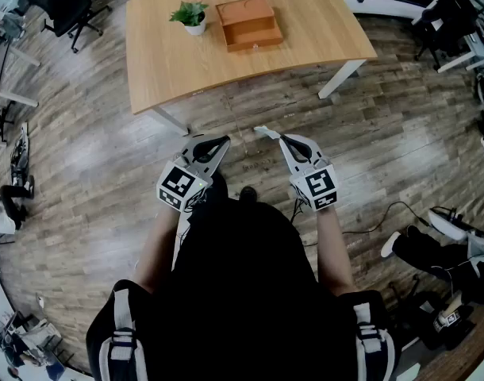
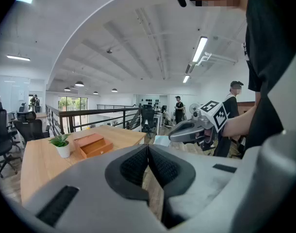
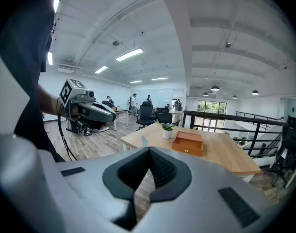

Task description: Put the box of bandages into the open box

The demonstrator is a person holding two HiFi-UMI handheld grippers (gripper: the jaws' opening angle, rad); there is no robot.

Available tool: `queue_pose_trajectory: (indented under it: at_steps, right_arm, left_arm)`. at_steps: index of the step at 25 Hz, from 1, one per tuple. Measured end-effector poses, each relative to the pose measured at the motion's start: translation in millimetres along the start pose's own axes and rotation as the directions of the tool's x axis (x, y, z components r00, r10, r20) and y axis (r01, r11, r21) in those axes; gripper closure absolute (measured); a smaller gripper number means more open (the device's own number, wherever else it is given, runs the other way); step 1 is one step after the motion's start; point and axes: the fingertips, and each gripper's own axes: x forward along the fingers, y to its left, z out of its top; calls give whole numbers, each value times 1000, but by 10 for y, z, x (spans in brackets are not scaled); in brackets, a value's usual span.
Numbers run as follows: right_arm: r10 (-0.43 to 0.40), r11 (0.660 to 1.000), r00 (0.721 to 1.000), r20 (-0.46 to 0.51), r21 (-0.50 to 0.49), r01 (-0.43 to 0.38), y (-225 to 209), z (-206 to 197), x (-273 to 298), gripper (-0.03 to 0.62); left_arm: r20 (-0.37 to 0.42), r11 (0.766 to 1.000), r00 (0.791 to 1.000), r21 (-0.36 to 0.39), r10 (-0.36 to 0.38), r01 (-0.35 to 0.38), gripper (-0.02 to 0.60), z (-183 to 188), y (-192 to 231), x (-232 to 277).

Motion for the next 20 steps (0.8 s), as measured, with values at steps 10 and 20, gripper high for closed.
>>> queue_pose_trajectory:
  at_steps: [10,20]
  right_arm:
    - [9,1000,1000,-20,-2,-9,-34,-52,48,569]
    - [10,1000,999,-32,0,-10,-7,-58,121,569]
  left_arm:
    - [-4,1000,1000,0,1,-1,558,13,56,31]
    - [-13,1000,1000,-5,-14,14,558,-42,139,36]
